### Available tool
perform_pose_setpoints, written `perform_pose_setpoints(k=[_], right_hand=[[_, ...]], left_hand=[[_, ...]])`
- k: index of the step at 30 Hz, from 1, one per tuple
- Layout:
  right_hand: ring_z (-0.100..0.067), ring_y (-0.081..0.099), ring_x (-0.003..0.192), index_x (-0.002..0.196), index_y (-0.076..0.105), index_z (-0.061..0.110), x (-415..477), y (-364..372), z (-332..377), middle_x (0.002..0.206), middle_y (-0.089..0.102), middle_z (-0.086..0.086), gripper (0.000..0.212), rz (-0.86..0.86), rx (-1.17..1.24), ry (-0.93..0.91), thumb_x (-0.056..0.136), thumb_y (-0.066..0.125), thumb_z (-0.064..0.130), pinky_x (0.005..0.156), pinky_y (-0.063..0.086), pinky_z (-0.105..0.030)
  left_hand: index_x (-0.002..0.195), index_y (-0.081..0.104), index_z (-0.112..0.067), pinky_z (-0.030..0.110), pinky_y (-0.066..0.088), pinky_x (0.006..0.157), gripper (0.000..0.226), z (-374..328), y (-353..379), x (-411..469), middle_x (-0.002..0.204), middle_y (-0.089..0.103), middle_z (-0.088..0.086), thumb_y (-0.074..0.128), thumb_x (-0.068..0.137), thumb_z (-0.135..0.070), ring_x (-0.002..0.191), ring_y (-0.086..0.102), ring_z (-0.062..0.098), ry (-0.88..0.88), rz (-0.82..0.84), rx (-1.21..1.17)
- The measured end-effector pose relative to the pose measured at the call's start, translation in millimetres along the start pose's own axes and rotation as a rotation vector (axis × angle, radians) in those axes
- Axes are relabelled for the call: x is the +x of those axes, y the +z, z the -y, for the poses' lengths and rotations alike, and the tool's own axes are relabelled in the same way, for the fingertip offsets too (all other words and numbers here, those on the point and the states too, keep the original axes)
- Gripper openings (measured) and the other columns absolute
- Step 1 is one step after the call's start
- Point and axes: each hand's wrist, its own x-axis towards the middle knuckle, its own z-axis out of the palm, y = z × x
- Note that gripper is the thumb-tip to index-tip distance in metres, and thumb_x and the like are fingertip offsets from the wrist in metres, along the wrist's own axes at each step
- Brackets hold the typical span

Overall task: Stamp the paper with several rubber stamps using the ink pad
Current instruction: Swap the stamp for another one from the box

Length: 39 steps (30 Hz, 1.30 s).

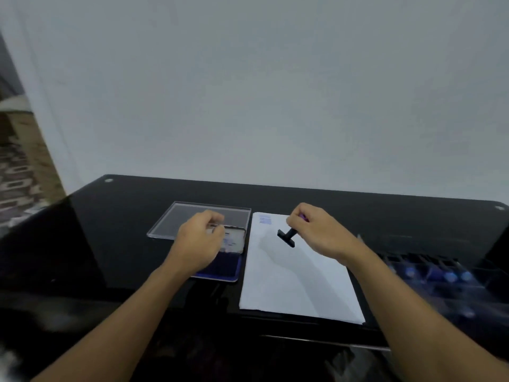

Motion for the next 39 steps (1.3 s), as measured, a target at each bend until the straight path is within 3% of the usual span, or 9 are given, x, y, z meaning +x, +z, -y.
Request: perform_pose_setpoints(k=[9,11,14,19,23,27,35,39], right_hand=[[-0.016,0.045,0.067,0.082,0.041,0.016,33.7,64.9,38.8,0.08,0.054,-0.001,0.026,0.087,-0.12,-0.128,0.096,0.052,0.035,0.062,0.039,-0.031],[-0.016,0.045,0.067,0.08,0.039,0.017,37.9,77.2,44.6,0.079,0.054,-0.002,0.028,0.13,-0.14,-0.135,0.098,0.048,0.035,0.062,0.039,-0.032],[-0.017,0.045,0.067,0.08,0.038,0.017,41.8,92.2,50.9,0.078,0.054,-0.002,0.027,0.178,-0.182,-0.156,0.099,0.047,0.034,0.062,0.039,-0.032],[-0.024,0.061,0.08,0.081,0.046,0.02,46.6,112.5,57.4,0.086,0.065,-0.006,0.022,0.232,-0.24,-0.193,0.099,0.045,0.034,0.071,0.051,-0.038],[-0.021,0.055,0.074,0.082,0.046,0.018,51.7,126.8,62.6,0.085,0.061,-0.004,0.025,0.257,-0.317,-0.224,0.101,0.043,0.035,0.064,0.044,-0.033],[-0.014,0.051,0.07,0.079,0.043,0.023,55.7,137.6,63.0,0.082,0.056,0.001,0.025,0.29,-0.388,-0.243,0.101,0.042,0.034,0.058,0.039,-0.029],[-0.022,0.06,0.087,0.095,0.055,0.021,53.3,150.0,64.1,0.098,0.065,-0.003,0.018,0.317,-0.454,-0.278,0.101,0.045,0.035,0.08,0.053,-0.04],[-0.022,0.059,0.085,0.097,0.056,0.019,50.8,152.5,66.2,0.097,0.065,-0.004,0.019,0.302,-0.475,-0.303,0.1,0.045,0.034,0.079,0.052,-0.039]], left_hand=[[0.113,0.066,-0.021,0.028,0.043,0.091,0.02,54.4,-30.4,2.3,0.117,0.061,-0.007,0.056,0.096,-0.015,0.104,0.057,0.011,-0.081,-0.093,0.039],[0.114,0.066,-0.02,0.032,0.045,0.096,0.021,65.9,-31.2,0.8,0.121,0.062,-0.005,0.056,0.096,-0.015,0.109,0.057,0.016,-0.075,-0.089,0.07],[0.123,0.066,-0.016,0.024,0.038,0.098,0.03,82.0,-30.0,1.1,0.129,0.062,-0.004,0.055,0.095,-0.016,0.119,0.055,0.015,-0.061,-0.065,0.154],[0.135,0.06,-0.016,0.027,0.031,0.109,0.038,101.8,-26.3,-0.1,0.143,0.054,-0.001,0.053,0.098,-0.021,0.137,0.042,0.017,-0.013,0.001,0.266],[0.143,0.053,-0.019,0.037,0.025,0.12,0.043,113.4,-21.4,-0.6,0.155,0.041,0.003,0.051,0.101,-0.027,0.145,0.031,0.019,0.031,0.013,0.388],[0.145,0.05,-0.019,0.04,0.024,0.121,0.046,126.7,-14.0,-2.7,0.156,0.041,0.002,0.047,0.102,-0.032,0.146,0.032,0.019,0.026,0.025,0.433],[0.144,0.05,-0.023,0.043,0.023,0.121,0.045,130.9,-11.1,-3.3,0.156,0.041,-0.002,0.039,0.103,-0.036,0.145,0.031,0.016,0.031,0.041,0.498],[0.146,0.047,-0.024,0.043,0.022,0.122,0.046,131.4,-11.0,-4.1,0.157,0.038,-0.003,0.036,0.103,-0.037,0.146,0.029,0.015,0.029,0.052,0.504]])
